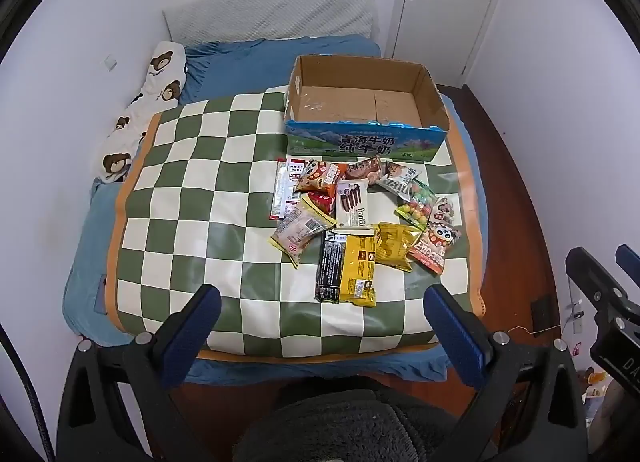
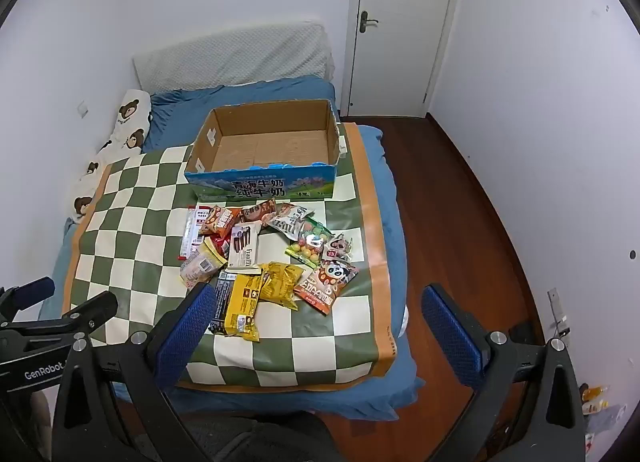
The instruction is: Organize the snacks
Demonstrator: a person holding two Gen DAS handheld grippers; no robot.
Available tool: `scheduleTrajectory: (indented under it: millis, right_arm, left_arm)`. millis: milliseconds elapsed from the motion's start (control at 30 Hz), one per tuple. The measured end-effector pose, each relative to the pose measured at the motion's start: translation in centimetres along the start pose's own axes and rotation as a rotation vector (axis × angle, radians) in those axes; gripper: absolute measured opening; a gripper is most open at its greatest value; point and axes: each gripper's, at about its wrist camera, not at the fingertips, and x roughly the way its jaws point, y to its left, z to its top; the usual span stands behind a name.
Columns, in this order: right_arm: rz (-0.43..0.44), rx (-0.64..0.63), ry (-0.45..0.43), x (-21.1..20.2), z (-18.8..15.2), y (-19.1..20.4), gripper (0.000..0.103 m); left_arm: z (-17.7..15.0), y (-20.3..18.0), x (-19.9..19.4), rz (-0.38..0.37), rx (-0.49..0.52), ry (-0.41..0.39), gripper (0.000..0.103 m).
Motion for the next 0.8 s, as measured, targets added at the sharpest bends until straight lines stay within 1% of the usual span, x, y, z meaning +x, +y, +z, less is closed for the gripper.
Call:
scheduleTrajectory:
  millis: [200,233,533,800]
  right_arm:
    - [0.006,-0.010,-0.013,-0.4,0.0,0.1,0.103]
    - [0.009,0.004,-0.002,-0.2,0.0,0.0,0.103]
    - [0.015,-0.001,0.000,-0.1,-0.1,0.2,0.103]
    - [0.018,-0.003,-0.012,-1.0,-0.1,0.1,0.103]
  left_arm:
    - [0.2,0.3,0.0,0.004,0.009,0.001,0.103]
    - [0.3,0.4,-0.1,0.003,0.010,0.000,0.103]
    - [0.2,0.1,-0.5,0.012,0.002,-0.011,0.103]
    - [0.3,0.3,-1.1,0.017,-0.001,-0.018,0.103]
